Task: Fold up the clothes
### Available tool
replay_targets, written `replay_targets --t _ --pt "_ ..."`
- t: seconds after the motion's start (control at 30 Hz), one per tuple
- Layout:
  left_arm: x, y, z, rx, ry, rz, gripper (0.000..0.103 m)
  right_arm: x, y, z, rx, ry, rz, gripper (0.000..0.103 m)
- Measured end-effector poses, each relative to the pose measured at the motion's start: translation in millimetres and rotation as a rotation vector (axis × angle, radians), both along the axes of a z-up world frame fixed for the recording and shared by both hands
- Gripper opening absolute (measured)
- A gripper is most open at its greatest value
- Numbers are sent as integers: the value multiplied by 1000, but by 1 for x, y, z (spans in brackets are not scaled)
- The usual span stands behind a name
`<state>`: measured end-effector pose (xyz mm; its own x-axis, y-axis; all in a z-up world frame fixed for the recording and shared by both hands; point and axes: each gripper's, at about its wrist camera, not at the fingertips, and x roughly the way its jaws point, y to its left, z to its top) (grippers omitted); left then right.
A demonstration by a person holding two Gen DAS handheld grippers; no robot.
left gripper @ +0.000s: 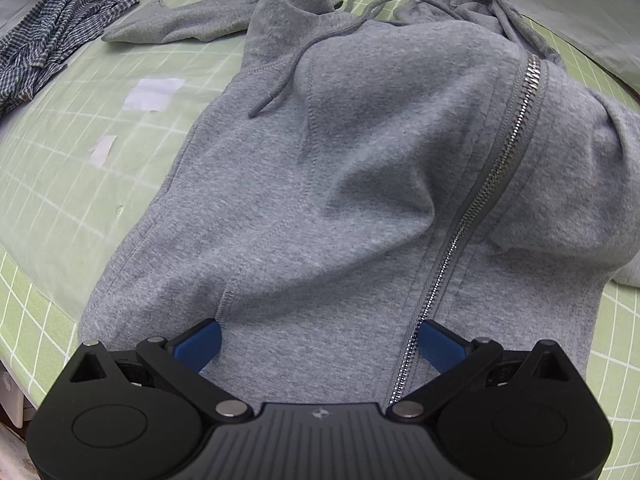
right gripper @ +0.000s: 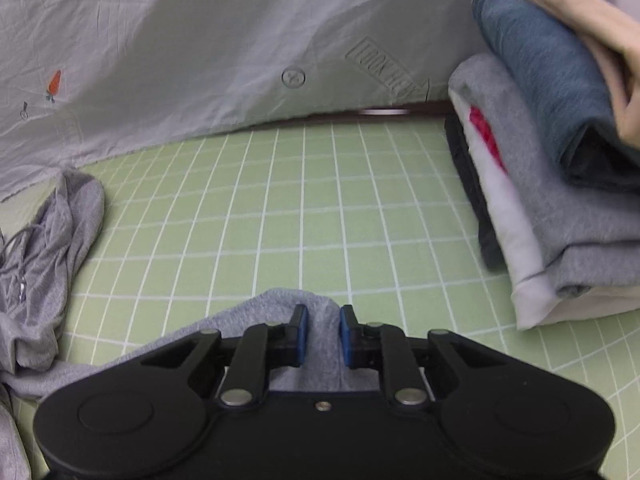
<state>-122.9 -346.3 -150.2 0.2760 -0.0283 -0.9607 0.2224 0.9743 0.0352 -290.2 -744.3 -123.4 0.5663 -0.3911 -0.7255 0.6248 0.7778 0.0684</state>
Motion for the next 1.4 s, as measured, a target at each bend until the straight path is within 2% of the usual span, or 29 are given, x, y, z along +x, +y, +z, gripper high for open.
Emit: replay_targets --t 0.13,0.3,0.43,0.53,0.6,0.63,0.7,0.83,0.9,1.0,1.1,1.17,1.2,1.23,1.27,1.33,1.4 --pt "-2 -3 2 -1 -5 0 103 -22 11 52 -195 -193 -65 17" --pt "-3 -7 4 -2 -10 1 103 -50 15 61 -414 -154 -186 17" --pt "-4 -10 7 -2 -10 1 103 -76 15 14 -323 33 -220 20" --pt "-5 -13 8 -2 -11 2 103 -93 18 -23 -201 173 -291 23" --pt "-6 -15 10 -2 -10 3 103 -110 19 -31 -119 166 -357 31" --pt "-6 -16 10 -1 -9 3 103 -116 19 -29 -92 127 -395 40" --pt "-6 -19 11 0 -6 4 103 -127 19 -24 -38 47 -469 50" --pt "-6 -23 14 1 0 5 103 -123 8 -16 13 -67 -523 69" --pt "-8 -26 15 1 -1 6 103 -117 0 -14 62 -109 -538 73" --pt "-9 -29 17 0 -4 8 103 -103 -15 -23 193 -102 -621 76" --pt "-12 -33 19 -2 -10 11 103 -86 -25 -31 264 -27 -636 80" --pt "-13 -35 21 -3 -13 13 103 -79 -26 -35 262 11 -634 78" --pt "-14 -37 22 -3 -14 13 103 -76 -25 -36 258 27 -627 71" --pt "-15 -38 22 -3 -15 14 103 -77 -26 -37 257 23 -628 55" --pt "-15 -39 23 -3 -15 14 103 -78 -26 -38 255 18 -629 44" --pt "-16 -42 25 -4 -16 15 103 -83 -28 -38 261 -7 -643 0" --pt "-18 -45 26 -4 -16 15 103 -95 -33 -32 270 -98 -655 0"
